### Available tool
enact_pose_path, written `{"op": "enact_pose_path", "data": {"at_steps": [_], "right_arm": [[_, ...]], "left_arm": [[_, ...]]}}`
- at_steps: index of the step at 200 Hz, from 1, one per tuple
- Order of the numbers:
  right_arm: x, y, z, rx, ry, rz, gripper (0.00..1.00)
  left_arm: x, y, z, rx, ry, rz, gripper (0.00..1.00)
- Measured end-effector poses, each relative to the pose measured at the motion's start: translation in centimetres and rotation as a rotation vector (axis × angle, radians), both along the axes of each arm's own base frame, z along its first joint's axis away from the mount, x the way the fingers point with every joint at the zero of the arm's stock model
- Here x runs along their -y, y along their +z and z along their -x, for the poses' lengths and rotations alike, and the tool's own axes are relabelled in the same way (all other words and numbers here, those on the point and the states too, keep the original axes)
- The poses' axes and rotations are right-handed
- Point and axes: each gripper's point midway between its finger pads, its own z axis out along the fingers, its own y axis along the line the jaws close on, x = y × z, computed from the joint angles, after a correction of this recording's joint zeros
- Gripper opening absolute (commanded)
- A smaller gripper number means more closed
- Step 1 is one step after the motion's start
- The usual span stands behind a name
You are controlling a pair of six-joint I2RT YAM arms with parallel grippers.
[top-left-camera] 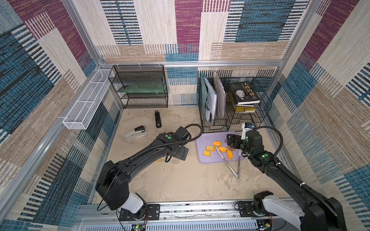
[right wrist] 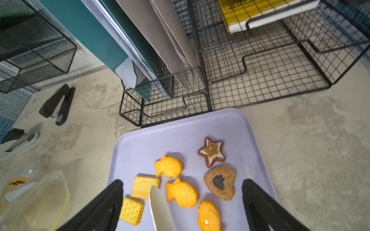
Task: Put the cookies into a resealable bag to prevent moisture
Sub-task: Pick up the ziploc bag from the center of the board.
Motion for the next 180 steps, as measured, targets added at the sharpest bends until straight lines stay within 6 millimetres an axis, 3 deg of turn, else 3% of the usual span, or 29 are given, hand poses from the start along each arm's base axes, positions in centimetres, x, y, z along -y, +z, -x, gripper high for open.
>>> {"op": "enact_pose_path", "data": {"at_steps": [60,87,135,150,180], "right_arm": [[0.6,-3.5,3.2,-0.194,-0.022,0.05,0.95],[0.6,-5.2,4.8,-0.27,-0.035,0.068,0.95],[-0.5,-7.8,7.0,-0.415,-0.05,0.074,0.95],[-1.5,-8.8,8.2,-0.481,-0.031,0.077,0.95],[-1.8,-10.0,10.1,-0.556,-0.064,0.101,0.95]], "left_arm": [[-0.2,-2.0,-1.7,-0.027,0.047,-0.123,0.87],[0.0,-3.1,-2.0,-0.05,0.056,-0.149,0.76],[0.0,-3.9,-2.0,-0.068,0.061,-0.163,0.29],[0.0,-4.1,-1.9,-0.071,0.061,-0.165,0.0],[-0.2,-4.5,-1.7,-0.074,0.06,-0.162,0.0]]}}
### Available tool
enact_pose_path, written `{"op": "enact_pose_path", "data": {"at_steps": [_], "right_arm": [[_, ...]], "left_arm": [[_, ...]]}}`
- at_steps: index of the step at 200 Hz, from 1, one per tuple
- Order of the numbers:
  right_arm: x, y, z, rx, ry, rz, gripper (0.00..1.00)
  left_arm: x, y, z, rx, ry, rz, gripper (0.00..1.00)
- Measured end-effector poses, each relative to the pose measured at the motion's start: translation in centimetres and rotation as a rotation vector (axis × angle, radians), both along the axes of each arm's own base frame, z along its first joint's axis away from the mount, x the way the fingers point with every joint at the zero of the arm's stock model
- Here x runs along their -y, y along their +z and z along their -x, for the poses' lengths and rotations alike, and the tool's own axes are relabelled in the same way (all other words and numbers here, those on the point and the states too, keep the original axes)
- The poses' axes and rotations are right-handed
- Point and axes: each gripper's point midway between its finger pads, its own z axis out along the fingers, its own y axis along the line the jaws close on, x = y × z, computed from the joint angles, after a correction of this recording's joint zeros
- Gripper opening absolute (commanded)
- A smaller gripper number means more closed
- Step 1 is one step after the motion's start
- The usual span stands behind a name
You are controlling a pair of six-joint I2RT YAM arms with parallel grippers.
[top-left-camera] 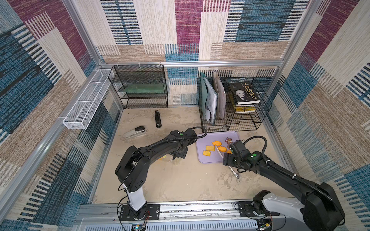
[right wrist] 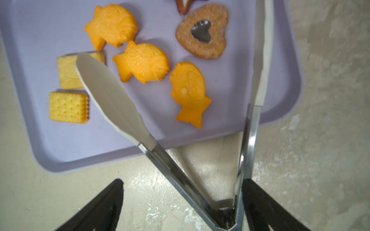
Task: Put the cookies into a resealable bag to prevent moisture
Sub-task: Pick up the ziploc bag from the center of the board, then pick up the clamp from the tray.
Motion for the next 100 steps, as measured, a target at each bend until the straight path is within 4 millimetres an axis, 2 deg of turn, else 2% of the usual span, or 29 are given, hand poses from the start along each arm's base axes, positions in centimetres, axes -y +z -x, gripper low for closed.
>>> {"op": "enact_pose_path", "data": {"at_steps": [30,65,100], "right_arm": [[0.5,-0.3,1.2,-0.033,-0.055,0.032,0.95],[-0.3,0.6,2.2,-0.036,-0.049,0.061,0.95],[1.4,-0.8,3.7,-0.127,-0.104,0.159,0.95]], "left_arm": [[0.1,0.0,-0.3,0.014,0.0,0.016,0.0],[0.1,-0.2,-0.9,0.024,0.002,0.038,0.0],[0.4,-0.2,-1.6,0.038,-0.002,0.065,0.0]]}}
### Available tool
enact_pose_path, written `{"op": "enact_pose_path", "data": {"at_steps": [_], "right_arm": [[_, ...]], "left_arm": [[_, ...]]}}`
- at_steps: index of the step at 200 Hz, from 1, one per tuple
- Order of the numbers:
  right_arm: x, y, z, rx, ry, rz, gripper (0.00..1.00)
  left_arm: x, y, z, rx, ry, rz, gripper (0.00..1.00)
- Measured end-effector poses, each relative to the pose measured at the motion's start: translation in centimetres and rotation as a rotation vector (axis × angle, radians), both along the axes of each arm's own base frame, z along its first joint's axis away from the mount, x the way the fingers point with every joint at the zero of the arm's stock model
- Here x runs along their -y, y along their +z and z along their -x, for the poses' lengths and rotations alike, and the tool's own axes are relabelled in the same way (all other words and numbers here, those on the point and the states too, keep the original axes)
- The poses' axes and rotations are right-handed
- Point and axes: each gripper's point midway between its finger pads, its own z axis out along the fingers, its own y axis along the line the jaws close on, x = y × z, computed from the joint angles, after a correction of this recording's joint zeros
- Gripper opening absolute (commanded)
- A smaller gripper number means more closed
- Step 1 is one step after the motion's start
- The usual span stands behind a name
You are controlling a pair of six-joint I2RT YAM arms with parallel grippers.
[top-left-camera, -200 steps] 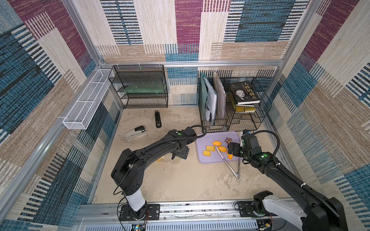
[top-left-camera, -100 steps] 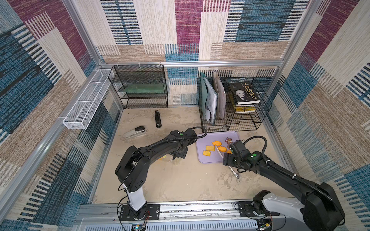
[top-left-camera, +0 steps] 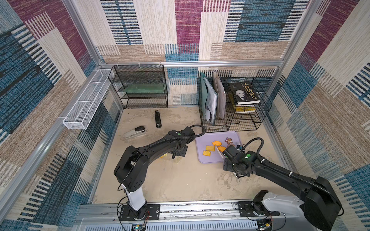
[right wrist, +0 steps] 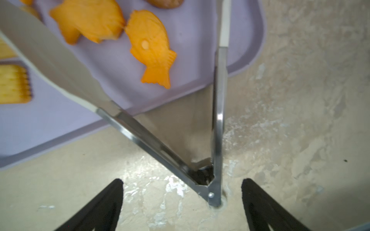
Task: Put the cookies into a resealable bag to prevent moisture
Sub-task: Pick up the clamp from the tray.
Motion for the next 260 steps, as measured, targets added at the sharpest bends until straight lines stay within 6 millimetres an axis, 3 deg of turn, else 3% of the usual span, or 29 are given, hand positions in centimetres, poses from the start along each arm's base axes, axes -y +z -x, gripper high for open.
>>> {"op": "enact_pose_path", "data": {"at_steps": [45,96,127,162,196,260], "right_arm": [[0.9,-1.0,0.0,-0.045,-0.031,0.069,0.95],[1.2,-3.0,-1.4,-0.009,-0.059,0.03,0.95],[1.2,-3.6,-2.1,0.044,-0.04,0.012,1.0],[1.2,-3.9,-2.3,0.105,-0.02,-0.002,0.79],[0.7,-2.3,-2.8,0.184,-0.006,-0.034,0.59],[-0.6,4.6,-4.2,0.333,0.021,-0.124,0.51]], "left_arm": [[-0.2,0.1,-0.5,0.011,0.001,0.036,0.0],[-0.1,0.2,-0.7,0.013,0.008,0.07,0.0],[-0.1,0.2,-0.7,0.014,0.008,0.071,0.0],[-0.1,0.5,-0.7,0.019,0.007,0.075,0.0],[-0.1,0.6,-0.8,0.022,0.007,0.078,0.0],[0.4,1.2,-0.7,0.027,0.001,0.116,0.0]]}}
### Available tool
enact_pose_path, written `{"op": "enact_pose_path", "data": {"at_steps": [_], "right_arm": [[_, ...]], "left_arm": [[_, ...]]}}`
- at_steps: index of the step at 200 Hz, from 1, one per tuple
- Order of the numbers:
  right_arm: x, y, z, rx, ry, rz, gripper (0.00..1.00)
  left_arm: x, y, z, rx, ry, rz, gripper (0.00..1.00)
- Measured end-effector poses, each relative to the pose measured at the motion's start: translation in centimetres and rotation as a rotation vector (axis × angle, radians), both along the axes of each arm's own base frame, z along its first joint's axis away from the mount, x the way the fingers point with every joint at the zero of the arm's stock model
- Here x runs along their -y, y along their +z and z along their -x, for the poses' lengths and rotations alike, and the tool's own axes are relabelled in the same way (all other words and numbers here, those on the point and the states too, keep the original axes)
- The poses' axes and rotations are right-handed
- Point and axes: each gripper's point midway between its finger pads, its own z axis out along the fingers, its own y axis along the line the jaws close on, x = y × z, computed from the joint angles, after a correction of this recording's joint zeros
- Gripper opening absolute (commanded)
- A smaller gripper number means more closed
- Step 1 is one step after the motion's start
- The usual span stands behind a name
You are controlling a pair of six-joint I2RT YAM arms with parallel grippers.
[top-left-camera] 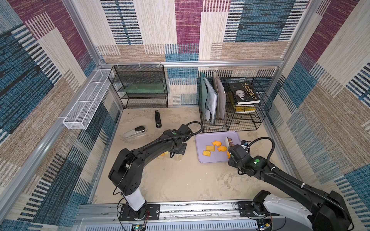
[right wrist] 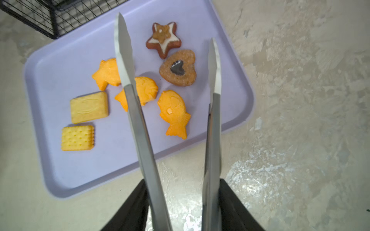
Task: Put the cookies into a resealable bag to prevent moisture
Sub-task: Pick up the clamp from the tray, then pick up the cookie from the tray.
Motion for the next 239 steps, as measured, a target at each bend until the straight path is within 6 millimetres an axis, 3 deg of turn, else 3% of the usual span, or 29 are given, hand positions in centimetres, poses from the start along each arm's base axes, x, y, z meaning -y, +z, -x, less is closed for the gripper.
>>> {"op": "enact_pose_path", "data": {"at_steps": [30,61,110,162,239], "right_arm": [[-1.2,2.3,0.4,-0.019,0.084,-0.027,0.5],[-1.1,3.8,1.2,-0.081,0.097,0.001,0.5],[-0.2,3.8,3.7,-0.231,0.114,0.102,0.48],[-0.7,3.8,6.2,-0.336,0.183,0.22,0.51],[0.2,2.1,6.1,-0.401,0.174,0.32,0.44]], "left_arm": [[0.4,0.0,0.0,-0.005,-0.005,0.02,0.0],[0.6,0.2,-0.4,0.01,-0.011,0.033,0.0],[1.0,0.2,-0.8,0.021,-0.029,0.055,0.0],[1.0,-0.1,-1.1,0.028,-0.039,0.063,0.0],[1.4,0.0,-0.9,0.02,-0.053,0.087,0.0]]}}
